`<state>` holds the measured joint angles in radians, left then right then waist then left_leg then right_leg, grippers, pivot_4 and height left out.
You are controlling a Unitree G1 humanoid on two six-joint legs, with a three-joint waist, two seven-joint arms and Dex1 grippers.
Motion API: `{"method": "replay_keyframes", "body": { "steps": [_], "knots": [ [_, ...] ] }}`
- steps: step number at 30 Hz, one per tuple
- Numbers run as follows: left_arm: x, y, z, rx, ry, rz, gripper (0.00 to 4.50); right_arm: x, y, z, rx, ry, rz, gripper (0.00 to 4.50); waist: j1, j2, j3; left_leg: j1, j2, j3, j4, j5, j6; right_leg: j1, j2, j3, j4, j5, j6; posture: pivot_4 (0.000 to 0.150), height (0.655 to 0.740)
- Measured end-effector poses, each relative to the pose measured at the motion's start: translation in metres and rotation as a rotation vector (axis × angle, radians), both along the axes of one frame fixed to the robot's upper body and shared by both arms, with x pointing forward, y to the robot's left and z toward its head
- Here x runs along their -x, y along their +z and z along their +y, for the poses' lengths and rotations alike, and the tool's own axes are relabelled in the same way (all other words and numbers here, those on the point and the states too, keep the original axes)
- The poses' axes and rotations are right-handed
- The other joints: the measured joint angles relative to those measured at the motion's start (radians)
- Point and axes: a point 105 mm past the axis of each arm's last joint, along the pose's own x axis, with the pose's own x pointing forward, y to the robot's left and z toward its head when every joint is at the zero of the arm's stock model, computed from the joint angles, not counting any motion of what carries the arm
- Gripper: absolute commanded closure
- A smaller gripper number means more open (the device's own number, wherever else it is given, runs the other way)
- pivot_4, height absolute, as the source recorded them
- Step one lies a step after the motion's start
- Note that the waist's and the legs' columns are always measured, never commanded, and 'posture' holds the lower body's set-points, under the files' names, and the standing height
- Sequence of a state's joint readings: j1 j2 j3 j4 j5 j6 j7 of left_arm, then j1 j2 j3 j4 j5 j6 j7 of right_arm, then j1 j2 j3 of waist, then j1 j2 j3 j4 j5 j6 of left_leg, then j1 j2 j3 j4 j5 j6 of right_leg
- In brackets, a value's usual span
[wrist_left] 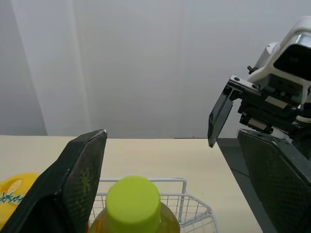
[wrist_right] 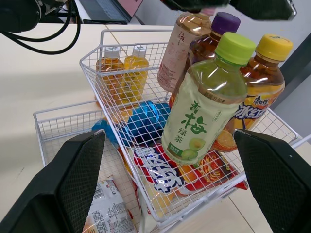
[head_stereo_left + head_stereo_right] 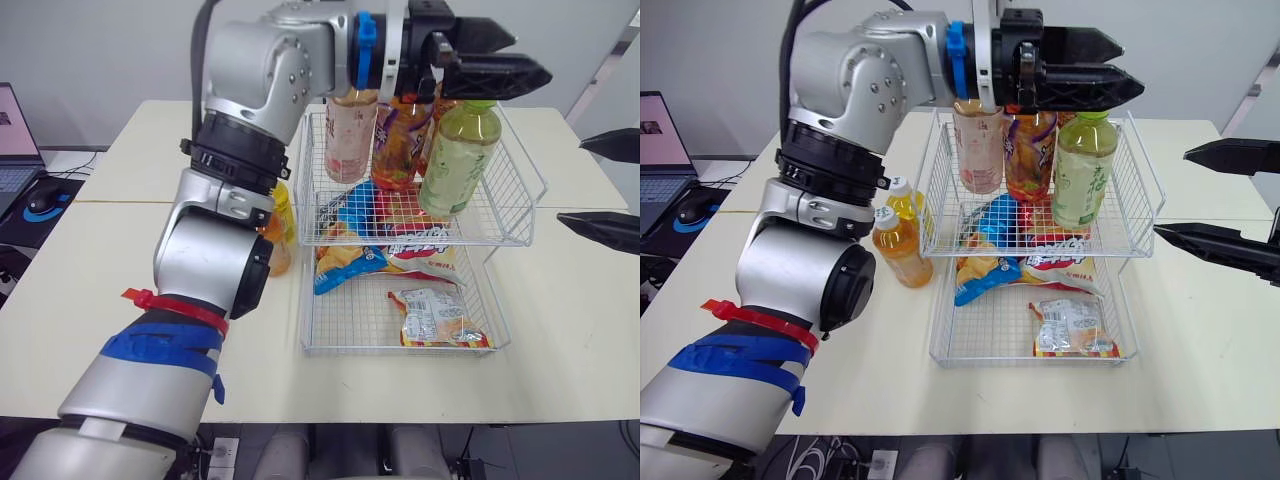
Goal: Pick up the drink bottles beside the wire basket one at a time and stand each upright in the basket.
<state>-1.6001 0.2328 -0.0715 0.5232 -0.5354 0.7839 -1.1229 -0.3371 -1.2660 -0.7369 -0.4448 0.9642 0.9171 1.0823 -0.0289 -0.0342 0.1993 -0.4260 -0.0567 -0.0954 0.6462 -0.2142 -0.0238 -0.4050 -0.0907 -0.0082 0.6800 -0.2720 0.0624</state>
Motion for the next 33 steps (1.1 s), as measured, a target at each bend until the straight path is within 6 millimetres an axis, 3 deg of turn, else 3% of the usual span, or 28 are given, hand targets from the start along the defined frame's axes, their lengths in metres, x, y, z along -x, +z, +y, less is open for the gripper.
{"method": "replay_keyframes", "body": {
  "steps": [4,10,15,21,28,33],
  "knots": [
    [0.022,0.013,0.012,0.014,-0.052,-0.007,0.05,-0.002,0.001,0.002,0.000,0.011,-0.007,0.00,-0.002,0.000,0.000,0.000,0.000,-0.001,0.000,0.000,0.000,0.000,0.000,0.000,0.000,0.000,0.000,0.150,0.7400],
    [0.037,0.028,0.052,0.043,-0.017,0.001,0.05,-0.003,0.003,0.005,0.003,0.021,-0.026,0.00,-0.003,0.001,0.000,0.001,0.001,-0.003,0.000,0.000,0.000,0.000,0.001,0.001,0.000,0.000,0.000,0.150,0.7400],
    [0.034,0.024,0.114,0.017,0.179,-0.013,0.05,-0.003,0.004,0.016,0.007,0.075,-0.045,0.00,-0.009,0.002,-0.001,0.002,0.002,-0.003,-0.001,0.000,0.000,0.000,0.002,0.002,0.001,0.000,0.000,0.150,0.7400],
    [0.014,0.010,0.186,0.003,0.541,-0.073,0.05,-0.006,0.004,0.024,0.003,0.117,-0.077,0.00,-0.002,0.002,-0.001,0.002,0.001,-0.004,0.000,0.000,0.000,0.000,0.001,0.002,0.000,0.000,0.000,0.150,0.7400],
    [0.007,-0.047,0.271,-0.048,0.898,0.018,0.05,-0.016,0.006,0.017,0.001,0.091,-0.131,0.00,-0.002,0.002,-0.001,0.003,0.002,-0.003,0.000,0.000,0.000,0.000,0.001,0.002,0.001,0.000,-0.001,0.150,0.7400],
    [0.004,-0.108,0.316,-0.013,1.116,0.079,0.05,-0.017,0.005,0.018,0.000,0.137,-0.106,0.00,0.000,0.003,-0.001,0.004,0.002,-0.003,0.000,0.000,0.000,0.001,0.000,0.003,0.001,0.000,-0.001,0.150,0.7400]
  ]
}}
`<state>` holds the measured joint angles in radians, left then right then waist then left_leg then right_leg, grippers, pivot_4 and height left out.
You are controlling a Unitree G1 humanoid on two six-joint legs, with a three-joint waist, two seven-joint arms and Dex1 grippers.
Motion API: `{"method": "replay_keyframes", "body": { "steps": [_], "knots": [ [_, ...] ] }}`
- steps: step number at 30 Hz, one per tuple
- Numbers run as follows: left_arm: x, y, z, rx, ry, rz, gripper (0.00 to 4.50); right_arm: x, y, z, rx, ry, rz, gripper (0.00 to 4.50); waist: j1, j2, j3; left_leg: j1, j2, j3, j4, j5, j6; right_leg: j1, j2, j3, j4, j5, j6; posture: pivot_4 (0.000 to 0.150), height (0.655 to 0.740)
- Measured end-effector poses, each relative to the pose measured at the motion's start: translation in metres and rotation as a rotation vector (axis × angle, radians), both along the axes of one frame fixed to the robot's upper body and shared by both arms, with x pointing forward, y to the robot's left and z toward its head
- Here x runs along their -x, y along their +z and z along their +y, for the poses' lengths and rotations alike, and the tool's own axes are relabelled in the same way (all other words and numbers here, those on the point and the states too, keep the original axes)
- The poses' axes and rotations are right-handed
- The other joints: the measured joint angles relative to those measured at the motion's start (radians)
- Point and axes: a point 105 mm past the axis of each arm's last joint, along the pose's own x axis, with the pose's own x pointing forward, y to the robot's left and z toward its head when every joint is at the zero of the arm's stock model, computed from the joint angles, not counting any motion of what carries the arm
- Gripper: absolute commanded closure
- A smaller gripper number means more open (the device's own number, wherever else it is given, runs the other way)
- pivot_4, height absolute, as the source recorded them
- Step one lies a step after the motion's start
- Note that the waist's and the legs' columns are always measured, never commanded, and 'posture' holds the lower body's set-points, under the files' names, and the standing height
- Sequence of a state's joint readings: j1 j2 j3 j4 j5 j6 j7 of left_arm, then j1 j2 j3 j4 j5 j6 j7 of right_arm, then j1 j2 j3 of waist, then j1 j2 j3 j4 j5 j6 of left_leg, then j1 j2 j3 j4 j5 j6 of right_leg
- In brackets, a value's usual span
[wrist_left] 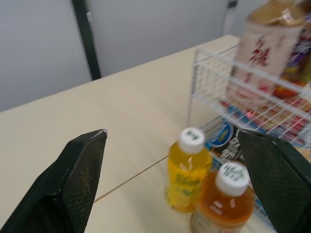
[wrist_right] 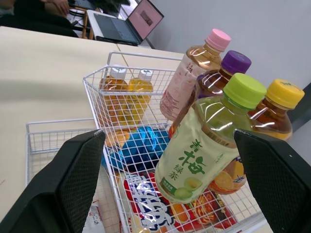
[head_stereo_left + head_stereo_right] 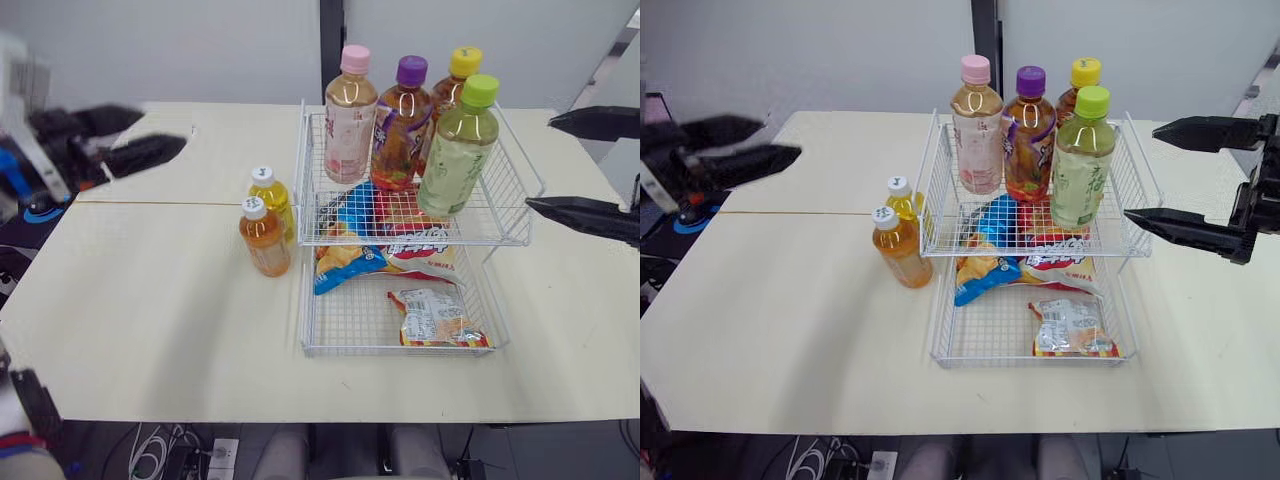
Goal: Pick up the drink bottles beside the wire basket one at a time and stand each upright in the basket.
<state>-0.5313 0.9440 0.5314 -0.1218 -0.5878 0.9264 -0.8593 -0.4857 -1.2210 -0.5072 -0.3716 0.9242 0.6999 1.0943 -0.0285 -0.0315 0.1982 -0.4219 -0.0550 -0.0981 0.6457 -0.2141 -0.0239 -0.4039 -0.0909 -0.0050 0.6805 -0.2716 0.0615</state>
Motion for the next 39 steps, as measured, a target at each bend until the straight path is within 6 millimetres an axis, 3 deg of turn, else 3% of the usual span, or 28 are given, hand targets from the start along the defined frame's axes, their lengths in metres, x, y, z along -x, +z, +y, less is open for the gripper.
{"method": "replay_keyframes", "body": {
  "steps": [3,6,10,19,25,29,33,39],
  "knots": [
    [0.000,-0.026,0.015,0.044,0.106,0.003,0.05,0.001,-0.001,0.002,0.014,0.019,0.022,0.00,0.003,-0.001,0.000,-0.001,0.001,-0.001,0.000,0.000,0.000,0.000,0.000,-0.002,-0.001,0.000,-0.001,0.150,0.7400],
    [0.009,-0.032,0.023,0.046,0.174,-0.051,0.05,0.001,-0.002,0.002,0.018,0.019,0.036,0.00,0.005,-0.001,0.000,-0.001,0.000,-0.001,0.000,0.000,0.000,0.000,-0.001,-0.001,-0.001,0.000,-0.001,0.150,0.7400],
    [0.019,-0.050,0.021,0.030,0.193,-0.054,0.05,0.003,-0.002,0.009,0.010,0.052,0.036,0.00,0.005,-0.001,0.000,-0.001,0.001,-0.001,0.000,0.000,0.000,0.000,0.000,-0.001,-0.001,0.001,-0.001,0.150,0.7400],
    [0.042,-0.089,0.000,0.060,0.203,-0.006,0.05,0.017,-0.018,0.059,-0.021,0.294,0.087,0.00,0.005,-0.001,-0.001,0.000,0.002,0.000,0.000,0.000,0.000,0.000,0.000,-0.001,-0.001,0.001,-0.002,0.150,0.7400],
    [0.047,-0.089,-0.026,0.099,0.159,-0.016,0.05,0.014,-0.030,0.077,0.003,0.348,0.095,0.00,0.017,-0.001,-0.001,0.000,0.001,0.000,0.000,0.000,0.000,0.000,0.000,-0.001,-0.001,0.001,-0.002,0.150,0.7400],
    [0.042,-0.085,-0.040,0.109,0.151,-0.031,0.05,0.012,-0.028,0.078,-0.002,0.351,0.084,0.00,0.026,-0.001,-0.001,0.000,0.001,-0.001,0.000,0.000,0.000,0.000,0.001,-0.002,-0.001,0.001,-0.002,0.150,0.7400],
    [0.034,-0.085,-0.070,0.145,0.119,-0.035,0.05,0.005,-0.025,0.072,0.003,0.315,0.067,0.00,0.028,-0.002,-0.001,0.000,0.000,-0.001,0.000,0.000,0.000,0.001,0.001,-0.002,-0.001,0.001,-0.002,0.150,0.7400],
    [0.013,-0.067,-0.096,0.226,0.157,-0.097,0.05,0.003,-0.024,0.071,0.006,0.304,0.054,0.00,0.028,-0.002,-0.002,0.000,0.000,0.000,0.000,0.000,0.000,0.001,0.001,-0.002,-0.001,0.001,-0.002,0.150,0.7400]
  ]
}}
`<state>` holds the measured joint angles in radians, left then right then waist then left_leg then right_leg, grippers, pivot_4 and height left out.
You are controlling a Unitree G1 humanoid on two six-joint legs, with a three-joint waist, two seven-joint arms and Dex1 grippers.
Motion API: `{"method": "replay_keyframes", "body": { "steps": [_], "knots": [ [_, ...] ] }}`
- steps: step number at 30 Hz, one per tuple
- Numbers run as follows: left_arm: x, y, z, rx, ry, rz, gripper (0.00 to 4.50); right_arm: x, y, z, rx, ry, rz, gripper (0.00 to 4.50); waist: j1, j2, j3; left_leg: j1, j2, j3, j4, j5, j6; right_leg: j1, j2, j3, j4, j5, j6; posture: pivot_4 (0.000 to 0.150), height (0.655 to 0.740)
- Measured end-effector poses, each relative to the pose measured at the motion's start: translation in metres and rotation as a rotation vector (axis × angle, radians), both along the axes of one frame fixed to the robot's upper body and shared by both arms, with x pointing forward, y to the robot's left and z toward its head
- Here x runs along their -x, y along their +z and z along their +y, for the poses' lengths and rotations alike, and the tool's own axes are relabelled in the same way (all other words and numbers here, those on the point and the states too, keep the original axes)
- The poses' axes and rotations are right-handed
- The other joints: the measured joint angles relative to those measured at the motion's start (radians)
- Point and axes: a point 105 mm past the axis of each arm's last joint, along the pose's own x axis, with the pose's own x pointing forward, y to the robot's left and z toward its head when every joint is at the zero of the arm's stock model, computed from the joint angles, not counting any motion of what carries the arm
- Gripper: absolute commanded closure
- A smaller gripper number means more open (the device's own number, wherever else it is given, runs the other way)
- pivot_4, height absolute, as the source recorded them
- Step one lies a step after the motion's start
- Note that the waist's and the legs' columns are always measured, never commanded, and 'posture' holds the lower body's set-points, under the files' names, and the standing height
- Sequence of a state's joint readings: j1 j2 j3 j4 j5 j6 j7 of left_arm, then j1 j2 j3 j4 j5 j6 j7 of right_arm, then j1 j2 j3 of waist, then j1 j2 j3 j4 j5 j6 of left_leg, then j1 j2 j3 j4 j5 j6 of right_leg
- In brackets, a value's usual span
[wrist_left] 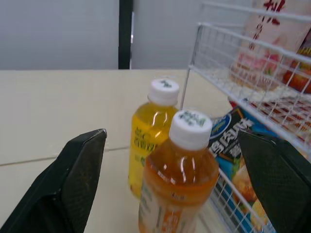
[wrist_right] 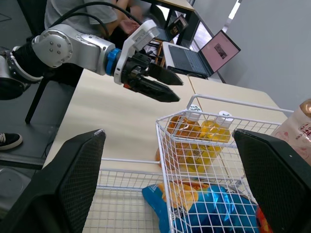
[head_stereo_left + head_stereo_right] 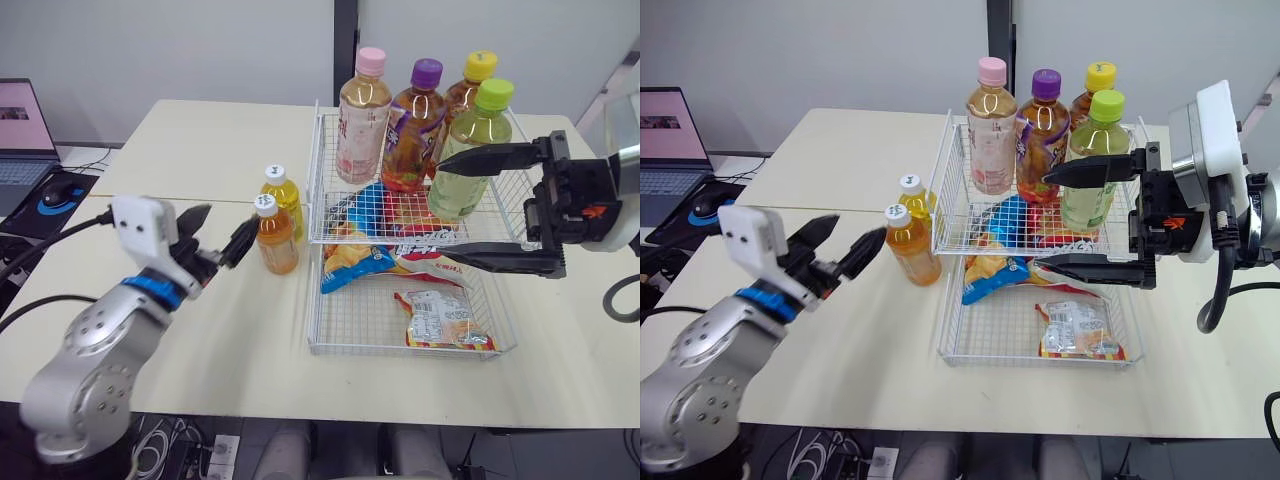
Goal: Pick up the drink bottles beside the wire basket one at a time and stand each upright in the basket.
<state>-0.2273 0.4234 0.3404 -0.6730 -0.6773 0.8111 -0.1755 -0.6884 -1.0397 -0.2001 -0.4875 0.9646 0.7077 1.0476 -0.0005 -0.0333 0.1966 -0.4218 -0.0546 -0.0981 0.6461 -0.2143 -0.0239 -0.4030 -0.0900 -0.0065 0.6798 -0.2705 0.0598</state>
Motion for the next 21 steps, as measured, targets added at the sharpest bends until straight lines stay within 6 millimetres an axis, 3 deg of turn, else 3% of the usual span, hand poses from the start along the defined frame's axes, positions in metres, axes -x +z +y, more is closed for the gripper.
{"method": "replay_keyframes", "body": {
  "steps": [5,10,21],
  "knots": [
    [-0.014,-0.012,-0.017,0.030,0.017,0.057,0.05,0.000,0.000,0.001,-0.011,0.006,0.001,0.00,-0.003,0.000,0.000,0.000,0.000,0.001,0.000,0.000,0.000,0.000,0.001,0.000,0.000,0.000,0.000,0.150,0.7400],
    [-0.026,-0.020,-0.016,0.005,0.075,0.087,0.05,0.001,0.001,0.001,-0.014,0.006,-0.003,0.00,0.000,0.000,0.000,0.000,0.000,0.000,0.000,0.000,0.000,0.000,0.001,0.000,0.000,0.000,0.000,0.150,0.7400],
    [-0.035,-0.014,-0.029,-0.030,0.022,0.073,0.05,0.003,0.002,0.002,-0.023,0.008,-0.005,0.00,-0.001,0.000,0.000,0.000,0.000,0.000,0.000,0.000,0.000,0.000,0.001,0.000,0.000,0.000,0.000,0.150,0.7400]
  ]
}}
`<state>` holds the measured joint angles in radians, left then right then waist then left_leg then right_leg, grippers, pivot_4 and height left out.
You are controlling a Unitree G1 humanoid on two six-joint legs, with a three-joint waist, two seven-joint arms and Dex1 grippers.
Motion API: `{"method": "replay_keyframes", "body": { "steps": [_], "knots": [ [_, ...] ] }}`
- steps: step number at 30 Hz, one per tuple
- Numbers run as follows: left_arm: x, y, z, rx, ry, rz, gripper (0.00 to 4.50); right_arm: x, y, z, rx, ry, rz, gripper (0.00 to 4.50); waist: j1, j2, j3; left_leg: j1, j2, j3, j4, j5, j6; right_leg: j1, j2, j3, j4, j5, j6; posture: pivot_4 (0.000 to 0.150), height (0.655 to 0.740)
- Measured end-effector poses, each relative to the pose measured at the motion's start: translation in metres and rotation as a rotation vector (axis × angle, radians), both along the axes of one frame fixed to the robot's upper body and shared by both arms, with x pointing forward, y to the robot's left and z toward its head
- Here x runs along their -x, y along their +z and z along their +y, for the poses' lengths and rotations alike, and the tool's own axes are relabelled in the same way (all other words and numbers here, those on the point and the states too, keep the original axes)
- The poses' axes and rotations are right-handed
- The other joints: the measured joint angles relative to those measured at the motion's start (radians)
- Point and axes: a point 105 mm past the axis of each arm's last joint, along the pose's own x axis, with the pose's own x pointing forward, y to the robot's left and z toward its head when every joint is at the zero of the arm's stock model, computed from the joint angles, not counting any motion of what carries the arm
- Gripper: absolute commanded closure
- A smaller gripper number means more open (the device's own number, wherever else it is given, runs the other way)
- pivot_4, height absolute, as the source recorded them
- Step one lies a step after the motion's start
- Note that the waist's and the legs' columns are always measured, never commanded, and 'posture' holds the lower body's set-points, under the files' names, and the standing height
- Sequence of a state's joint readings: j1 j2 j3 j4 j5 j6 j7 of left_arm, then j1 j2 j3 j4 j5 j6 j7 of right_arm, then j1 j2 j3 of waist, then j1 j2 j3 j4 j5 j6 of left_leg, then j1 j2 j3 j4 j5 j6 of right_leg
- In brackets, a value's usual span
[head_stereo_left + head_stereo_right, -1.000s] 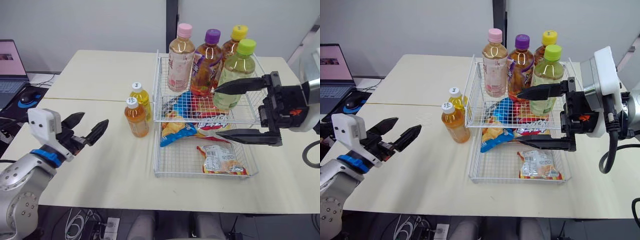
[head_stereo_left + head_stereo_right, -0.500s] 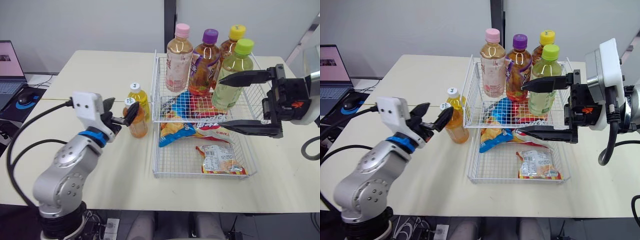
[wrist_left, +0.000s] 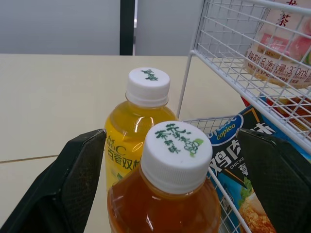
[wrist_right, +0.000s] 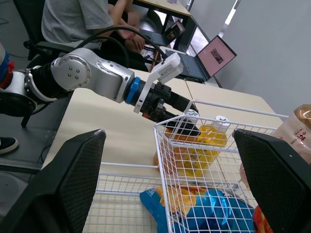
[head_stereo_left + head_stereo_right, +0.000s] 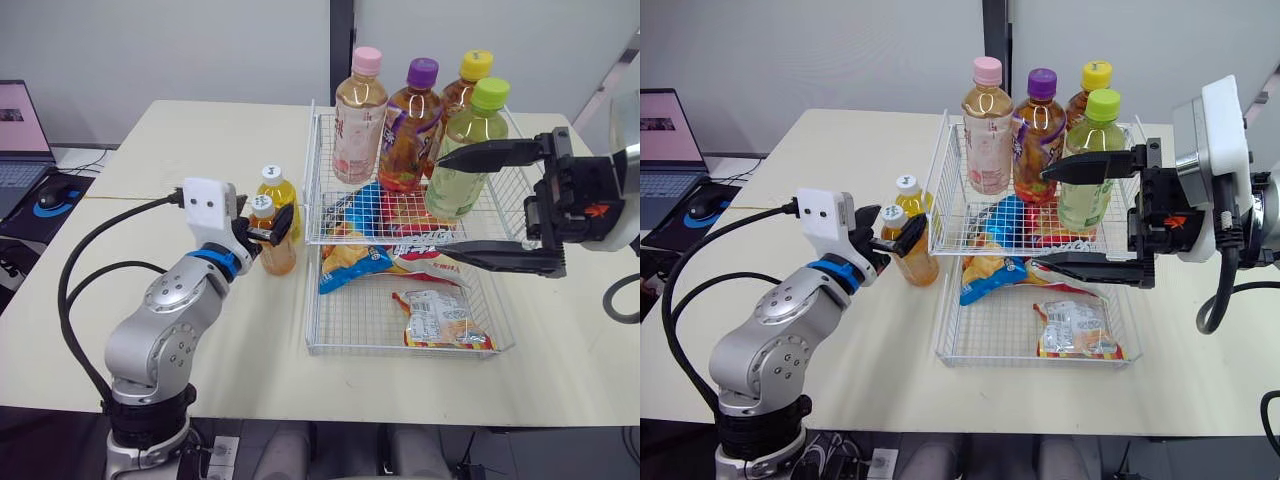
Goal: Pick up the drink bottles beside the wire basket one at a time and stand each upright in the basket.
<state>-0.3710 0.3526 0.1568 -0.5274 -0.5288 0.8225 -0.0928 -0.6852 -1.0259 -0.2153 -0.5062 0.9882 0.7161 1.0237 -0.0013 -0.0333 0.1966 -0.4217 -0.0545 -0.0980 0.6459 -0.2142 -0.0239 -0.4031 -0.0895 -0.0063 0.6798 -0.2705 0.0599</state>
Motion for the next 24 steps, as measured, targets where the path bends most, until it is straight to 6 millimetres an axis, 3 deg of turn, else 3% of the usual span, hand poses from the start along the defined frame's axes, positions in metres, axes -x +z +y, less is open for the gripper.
{"method": "replay_keyframes", "body": {
  "steps": [4,10,12,20,24],
  "knots": [
    [-0.003,0.000,0.000,0.001,-0.003,0.004,0.56,0.001,-0.001,0.000,-0.004,0.006,0.009,0.00,0.000,0.000,0.000,0.000,0.000,0.000,0.000,0.000,0.000,0.000,0.000,0.000,0.000,0.000,0.000,0.150,0.7400],
    [-0.003,-0.004,0.000,-0.006,-0.004,0.022,2.60,0.001,-0.001,0.000,-0.005,0.007,0.013,0.00,0.000,0.000,0.000,0.000,0.000,0.000,0.000,0.000,0.000,0.000,0.000,0.000,0.000,0.000,0.000,0.150,0.7400],
    [-0.003,-0.004,0.001,-0.016,0.006,0.019,3.03,0.001,-0.001,0.000,-0.004,0.005,0.014,0.00,0.000,0.000,0.000,0.000,0.000,0.000,0.000,0.000,0.000,0.000,0.000,0.000,0.000,0.000,0.000,0.150,0.7400],
    [0.005,-0.005,0.004,-0.044,-0.017,0.005,3.09,-0.002,-0.006,-0.004,-0.001,-0.021,0.022,0.00,-0.001,0.000,0.000,0.000,0.000,0.000,0.000,0.000,0.000,0.000,0.000,0.000,0.000,0.000,0.000,0.150,0.7400],
    [0.020,0.004,0.004,-0.033,-0.098,-0.024,3.09,-0.003,-0.003,-0.009,0.002,-0.039,0.025,0.00,0.000,0.000,0.000,-0.002,0.000,-0.001,0.000,0.000,0.000,-0.001,0.000,-0.001,-0.001,0.000,0.000,0.150,0.7400]
  ]
}}
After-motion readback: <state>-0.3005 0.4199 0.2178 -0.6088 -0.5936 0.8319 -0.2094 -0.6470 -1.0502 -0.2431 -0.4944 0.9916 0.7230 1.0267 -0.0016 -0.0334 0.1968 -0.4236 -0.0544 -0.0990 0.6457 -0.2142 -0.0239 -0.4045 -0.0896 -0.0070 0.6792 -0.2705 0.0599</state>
